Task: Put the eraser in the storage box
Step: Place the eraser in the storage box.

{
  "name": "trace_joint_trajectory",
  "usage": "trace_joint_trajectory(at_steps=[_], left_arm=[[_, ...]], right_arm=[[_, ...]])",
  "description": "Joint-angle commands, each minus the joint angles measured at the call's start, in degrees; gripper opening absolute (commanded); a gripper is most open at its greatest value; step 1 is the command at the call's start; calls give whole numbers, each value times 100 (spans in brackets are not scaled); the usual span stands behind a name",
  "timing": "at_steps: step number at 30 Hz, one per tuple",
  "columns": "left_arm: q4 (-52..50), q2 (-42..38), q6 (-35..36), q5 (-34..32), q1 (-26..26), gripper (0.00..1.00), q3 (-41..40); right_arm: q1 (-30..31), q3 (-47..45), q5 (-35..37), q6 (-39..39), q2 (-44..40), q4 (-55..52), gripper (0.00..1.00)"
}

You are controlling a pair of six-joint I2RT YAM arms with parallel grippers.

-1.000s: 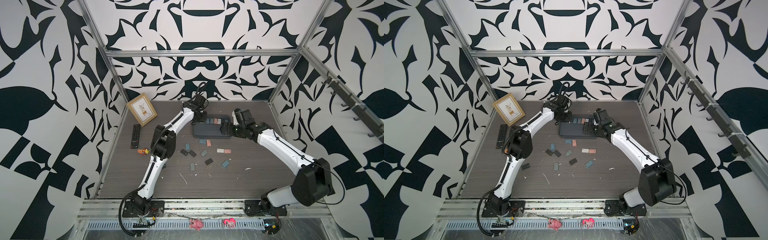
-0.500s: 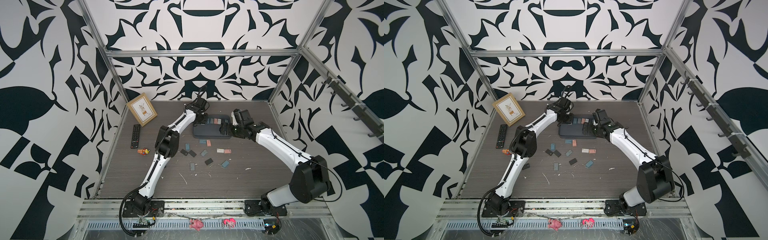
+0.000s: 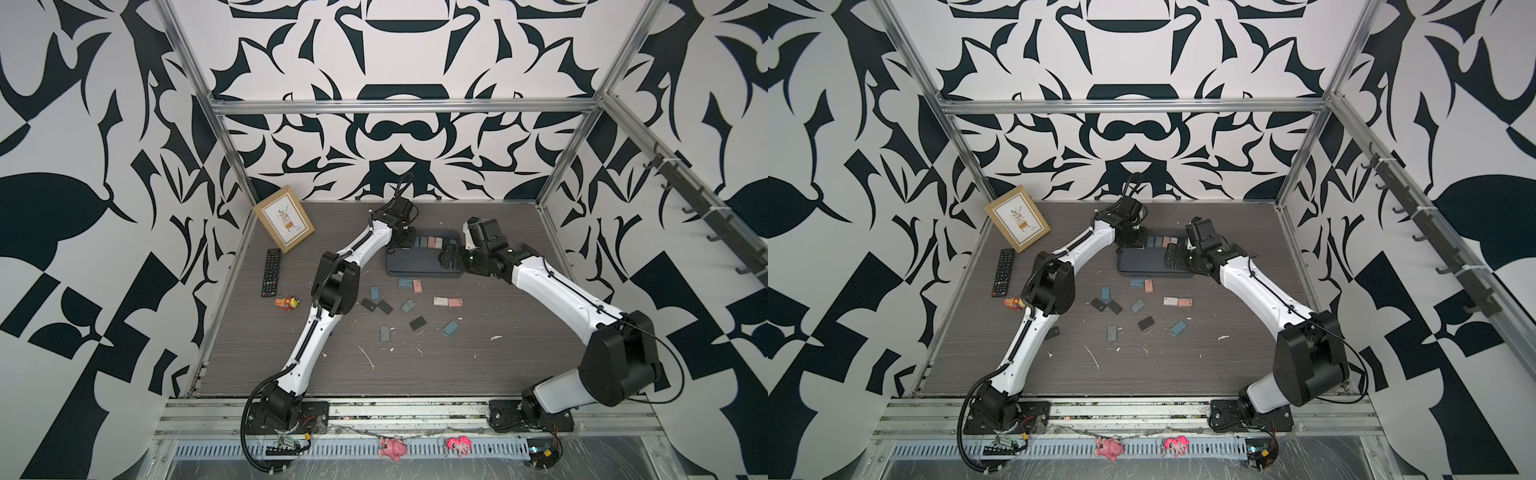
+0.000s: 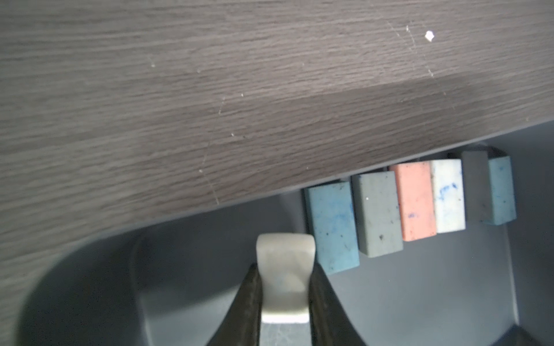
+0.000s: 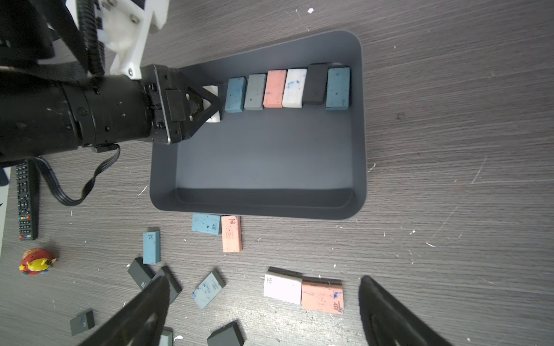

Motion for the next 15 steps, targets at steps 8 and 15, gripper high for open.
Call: trace_joint_trajectory(at_steps=[8,15], left_arm=[[112,275,-138,67,42,30,193],[136,342,-214,72,61,33,246]], right_arm=[[-37,-60,-18,32,-117,150,99],[-55,-84,-10,32,-163,147,99]])
